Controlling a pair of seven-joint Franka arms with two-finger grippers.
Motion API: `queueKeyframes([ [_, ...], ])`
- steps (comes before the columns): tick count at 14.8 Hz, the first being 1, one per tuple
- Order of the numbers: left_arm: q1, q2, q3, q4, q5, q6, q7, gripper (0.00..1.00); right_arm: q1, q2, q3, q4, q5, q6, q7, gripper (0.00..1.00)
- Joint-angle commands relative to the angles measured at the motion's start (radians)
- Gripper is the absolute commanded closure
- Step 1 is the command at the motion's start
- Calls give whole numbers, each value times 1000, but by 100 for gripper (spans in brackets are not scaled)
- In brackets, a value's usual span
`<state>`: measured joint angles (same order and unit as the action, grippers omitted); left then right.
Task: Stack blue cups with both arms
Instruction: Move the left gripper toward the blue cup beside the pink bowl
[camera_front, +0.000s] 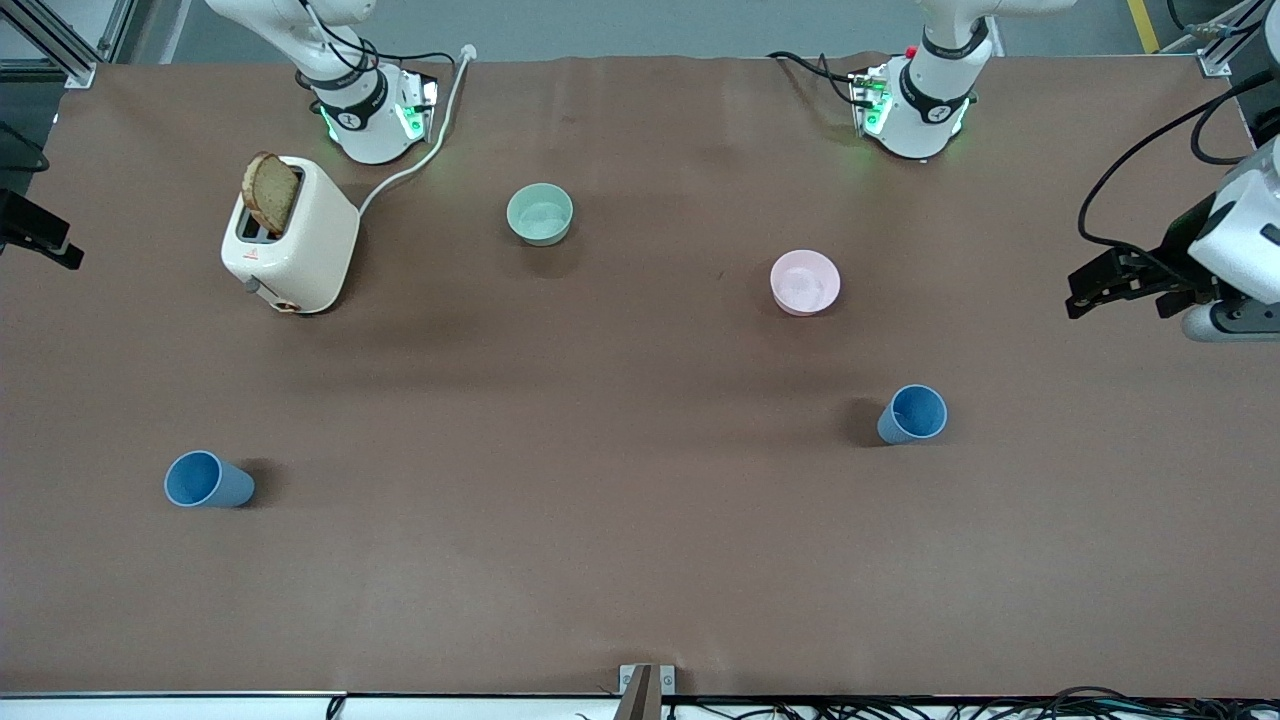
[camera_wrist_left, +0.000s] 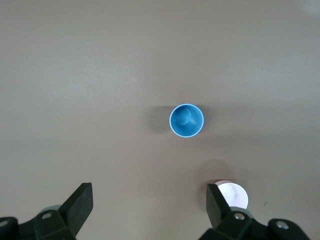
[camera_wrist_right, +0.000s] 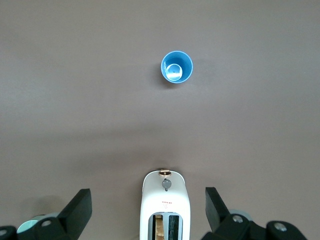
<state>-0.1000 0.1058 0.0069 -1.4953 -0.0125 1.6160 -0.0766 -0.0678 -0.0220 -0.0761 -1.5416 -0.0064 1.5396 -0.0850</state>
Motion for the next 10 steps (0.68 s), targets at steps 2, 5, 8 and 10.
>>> queueKeyframes([
  [2,-3,80,-4,14,-1,36,34,0,-7,8,6,14,-17,-1,10,0],
  [5,-3,120,-5,-16,0,59,35,0,-21,46,4,35,-20,-1,1,0],
  [8,-4,143,-16,-69,2,123,35,0,-41,82,4,58,-15,8,-1,0],
  [10,-6,176,-30,-95,12,157,35,0,-43,105,4,54,-6,86,-1,0],
])
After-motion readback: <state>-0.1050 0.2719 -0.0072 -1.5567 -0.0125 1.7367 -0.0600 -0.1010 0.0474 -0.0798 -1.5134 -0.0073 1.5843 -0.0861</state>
